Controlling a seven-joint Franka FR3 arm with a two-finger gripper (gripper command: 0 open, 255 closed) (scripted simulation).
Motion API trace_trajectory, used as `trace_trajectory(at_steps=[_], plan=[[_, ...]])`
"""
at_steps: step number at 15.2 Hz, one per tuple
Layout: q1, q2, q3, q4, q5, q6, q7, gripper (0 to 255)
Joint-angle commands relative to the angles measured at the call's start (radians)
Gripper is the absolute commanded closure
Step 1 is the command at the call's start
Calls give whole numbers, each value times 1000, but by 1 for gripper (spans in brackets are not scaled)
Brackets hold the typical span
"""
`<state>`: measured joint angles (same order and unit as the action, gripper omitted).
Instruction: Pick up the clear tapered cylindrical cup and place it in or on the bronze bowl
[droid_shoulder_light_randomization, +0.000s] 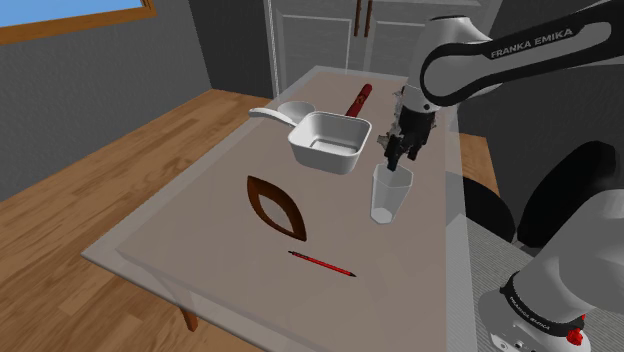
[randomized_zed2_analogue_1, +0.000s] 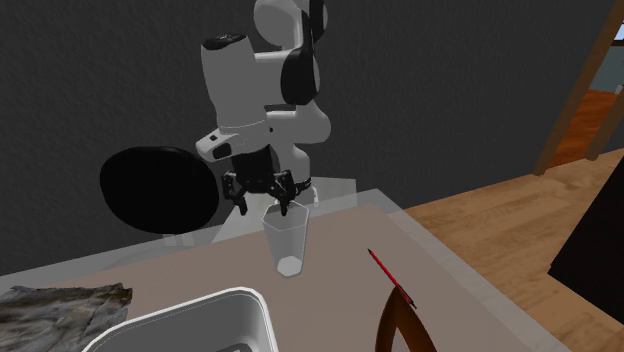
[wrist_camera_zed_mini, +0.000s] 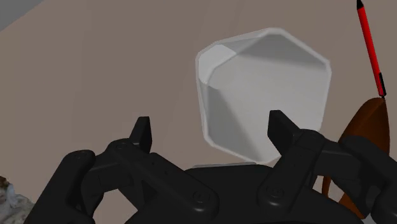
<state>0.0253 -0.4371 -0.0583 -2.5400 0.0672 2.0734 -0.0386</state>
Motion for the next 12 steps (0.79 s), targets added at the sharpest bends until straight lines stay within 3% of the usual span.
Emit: trace_trajectory(at_steps=[1,6,12], plan=[[2,23,-4,-13,6,35,-9,0],[7,61,-2,-61,14,121,-14,0],[7,61,-2,-61,14,121,-14,0]])
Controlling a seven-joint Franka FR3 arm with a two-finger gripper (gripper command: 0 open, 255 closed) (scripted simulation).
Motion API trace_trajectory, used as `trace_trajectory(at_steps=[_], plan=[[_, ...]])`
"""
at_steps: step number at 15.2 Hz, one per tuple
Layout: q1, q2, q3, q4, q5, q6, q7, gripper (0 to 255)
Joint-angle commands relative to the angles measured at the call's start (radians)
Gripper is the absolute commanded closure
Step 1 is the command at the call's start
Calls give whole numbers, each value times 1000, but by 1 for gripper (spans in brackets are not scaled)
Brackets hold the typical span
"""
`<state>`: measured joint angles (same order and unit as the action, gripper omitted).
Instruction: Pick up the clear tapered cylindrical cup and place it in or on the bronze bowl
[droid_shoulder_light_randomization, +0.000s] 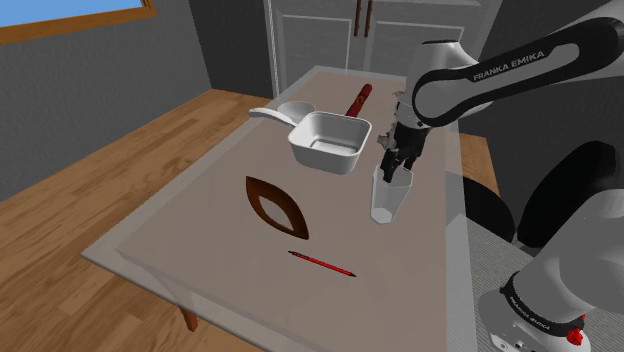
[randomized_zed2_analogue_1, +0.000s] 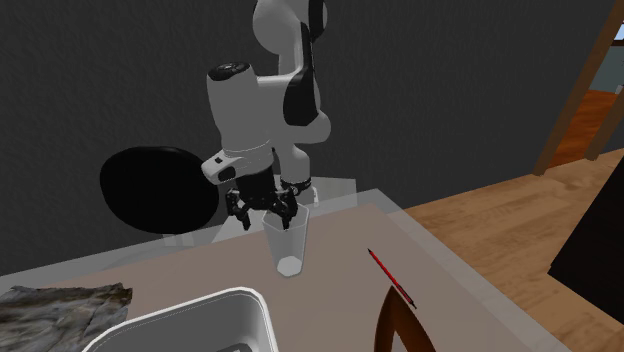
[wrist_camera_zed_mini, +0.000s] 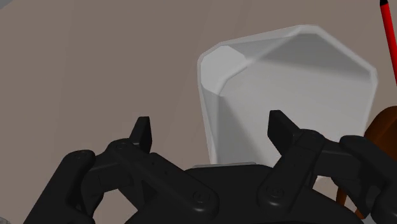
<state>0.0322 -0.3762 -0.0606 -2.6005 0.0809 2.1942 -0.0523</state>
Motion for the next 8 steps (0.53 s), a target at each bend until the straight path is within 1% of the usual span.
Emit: trace_trajectory(at_steps=[1,2,3,8], plan=[[0,0,0,0,0,0,0,0],[0,0,0,0,0,0,0,0],[0,0,0,0,0,0,0,255],[0,0,0,0,0,0,0,255]])
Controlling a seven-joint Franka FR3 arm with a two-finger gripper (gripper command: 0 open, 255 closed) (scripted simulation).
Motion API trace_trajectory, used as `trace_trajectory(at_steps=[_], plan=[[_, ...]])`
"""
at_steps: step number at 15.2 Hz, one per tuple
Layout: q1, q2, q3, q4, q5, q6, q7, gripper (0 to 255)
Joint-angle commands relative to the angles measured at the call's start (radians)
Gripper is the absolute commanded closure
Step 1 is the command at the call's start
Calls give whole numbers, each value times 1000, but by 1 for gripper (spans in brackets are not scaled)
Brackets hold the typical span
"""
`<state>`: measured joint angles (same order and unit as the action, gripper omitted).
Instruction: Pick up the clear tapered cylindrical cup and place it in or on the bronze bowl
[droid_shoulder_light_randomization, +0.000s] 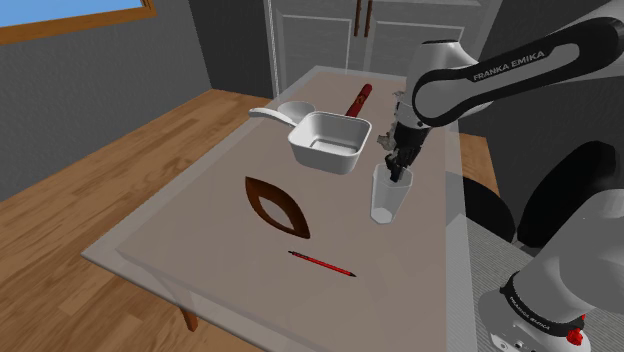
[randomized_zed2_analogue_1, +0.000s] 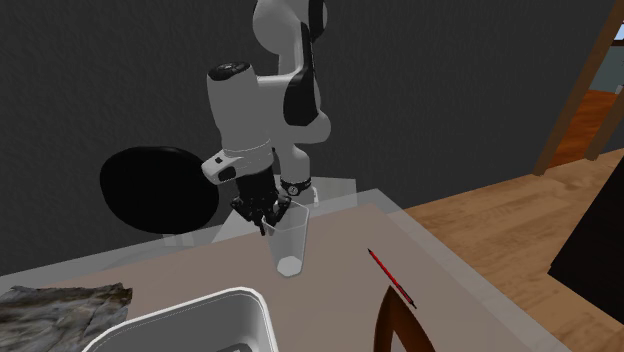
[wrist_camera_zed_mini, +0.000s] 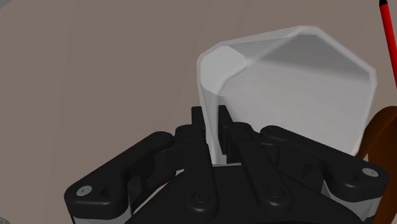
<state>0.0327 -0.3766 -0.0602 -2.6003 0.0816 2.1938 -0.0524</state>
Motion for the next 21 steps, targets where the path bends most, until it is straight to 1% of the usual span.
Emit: trace_trajectory(at_steps=[1,4,21], plan=[[0,1,0,0,-1,1,0,255],[-1,1,0,0,-1,1,0,255],[-5,-96,4,158,-14,-253,25,255]])
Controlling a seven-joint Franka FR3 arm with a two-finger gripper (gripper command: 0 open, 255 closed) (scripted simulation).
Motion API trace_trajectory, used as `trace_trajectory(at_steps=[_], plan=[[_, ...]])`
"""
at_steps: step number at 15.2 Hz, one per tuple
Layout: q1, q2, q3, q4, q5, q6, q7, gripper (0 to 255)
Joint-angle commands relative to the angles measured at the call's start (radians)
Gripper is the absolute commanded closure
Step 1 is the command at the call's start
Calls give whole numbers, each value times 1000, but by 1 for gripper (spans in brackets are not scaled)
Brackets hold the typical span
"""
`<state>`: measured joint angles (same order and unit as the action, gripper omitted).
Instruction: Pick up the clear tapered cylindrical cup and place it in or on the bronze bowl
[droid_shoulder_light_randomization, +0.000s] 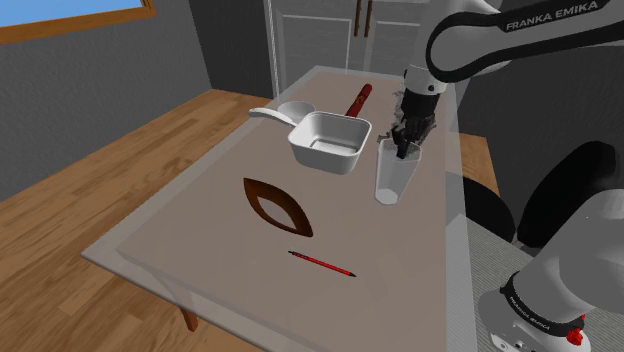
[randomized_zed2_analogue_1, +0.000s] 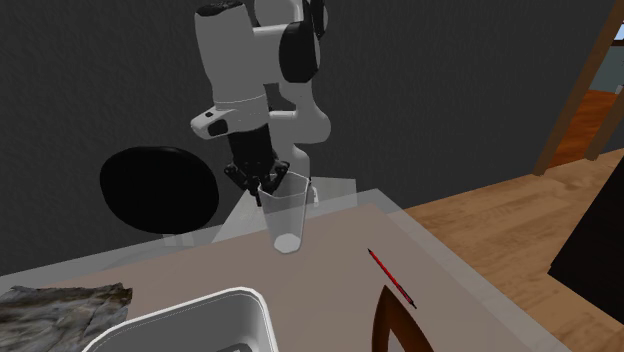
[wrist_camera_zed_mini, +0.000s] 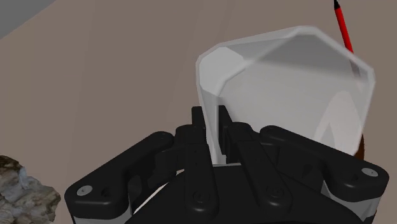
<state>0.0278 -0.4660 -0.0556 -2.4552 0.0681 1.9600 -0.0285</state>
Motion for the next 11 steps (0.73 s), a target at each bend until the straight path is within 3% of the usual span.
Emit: trace_trajectory(at_steps=[1,6,11], plan=[[-1,-10,0,24,-1,-33,2,255],[-1,-21,1,81,-3,-102,8,255],[39,117,62,226,28,-102,93,255]])
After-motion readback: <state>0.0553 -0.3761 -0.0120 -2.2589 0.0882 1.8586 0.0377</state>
